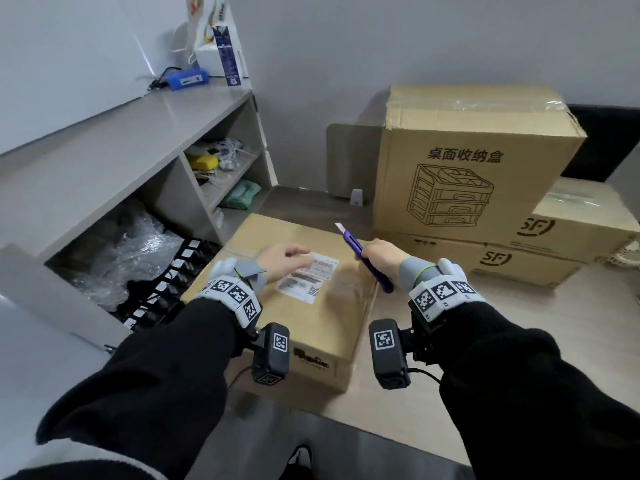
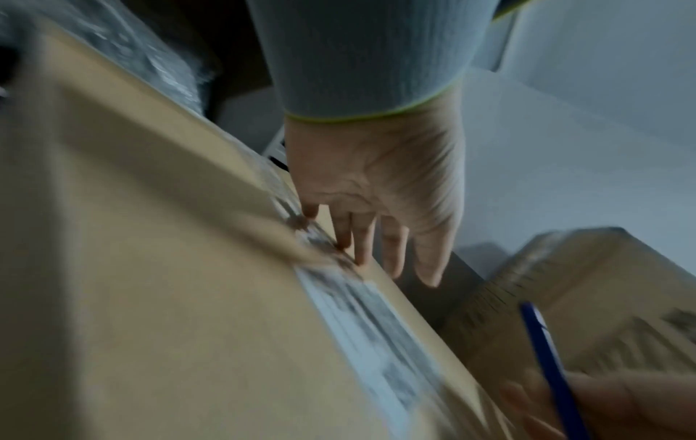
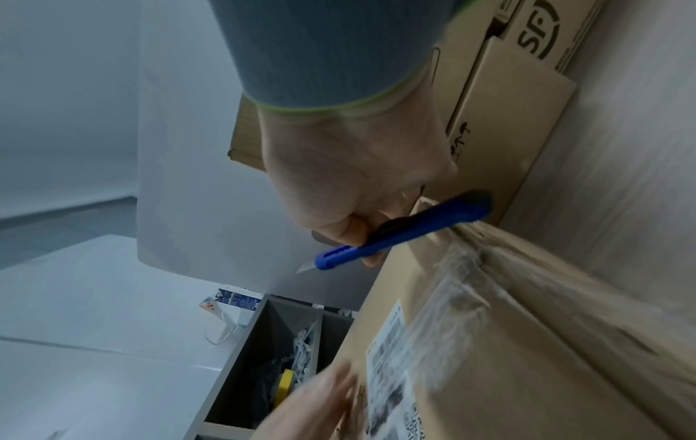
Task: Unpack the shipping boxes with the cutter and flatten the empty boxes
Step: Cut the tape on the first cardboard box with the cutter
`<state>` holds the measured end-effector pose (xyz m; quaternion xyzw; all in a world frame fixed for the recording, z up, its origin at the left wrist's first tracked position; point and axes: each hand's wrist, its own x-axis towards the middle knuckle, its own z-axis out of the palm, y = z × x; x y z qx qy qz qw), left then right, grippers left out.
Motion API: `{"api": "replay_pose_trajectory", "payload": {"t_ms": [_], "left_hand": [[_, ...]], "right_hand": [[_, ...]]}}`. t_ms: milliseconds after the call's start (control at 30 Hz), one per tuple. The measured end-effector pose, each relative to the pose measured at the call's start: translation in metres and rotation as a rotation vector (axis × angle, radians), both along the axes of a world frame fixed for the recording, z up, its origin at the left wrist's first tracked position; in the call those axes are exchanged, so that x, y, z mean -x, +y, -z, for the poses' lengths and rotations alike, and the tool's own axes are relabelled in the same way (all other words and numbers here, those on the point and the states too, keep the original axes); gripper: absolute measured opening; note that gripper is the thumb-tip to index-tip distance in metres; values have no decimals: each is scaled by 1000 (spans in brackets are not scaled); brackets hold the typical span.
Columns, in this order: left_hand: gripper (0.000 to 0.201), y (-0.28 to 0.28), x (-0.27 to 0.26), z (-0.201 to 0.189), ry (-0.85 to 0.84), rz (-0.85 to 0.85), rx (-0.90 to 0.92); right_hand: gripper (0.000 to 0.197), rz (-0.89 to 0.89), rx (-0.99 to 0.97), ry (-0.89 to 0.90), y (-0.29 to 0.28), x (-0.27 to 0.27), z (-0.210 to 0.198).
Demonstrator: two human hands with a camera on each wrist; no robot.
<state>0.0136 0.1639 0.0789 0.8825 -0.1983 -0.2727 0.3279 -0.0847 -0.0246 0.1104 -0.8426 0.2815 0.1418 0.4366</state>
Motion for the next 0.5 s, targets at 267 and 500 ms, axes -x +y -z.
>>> {"api": "replay_pose_trajectory", "payload": {"t_ms": [267, 500], "left_hand": [[96, 93, -15, 12, -90, -604, -471], [108, 100, -17, 24, -18, -647, -509]], "right_hand": [[22, -8, 55, 85, 6, -14, 1], [16, -106, 236, 187, 2, -20, 1]]}}
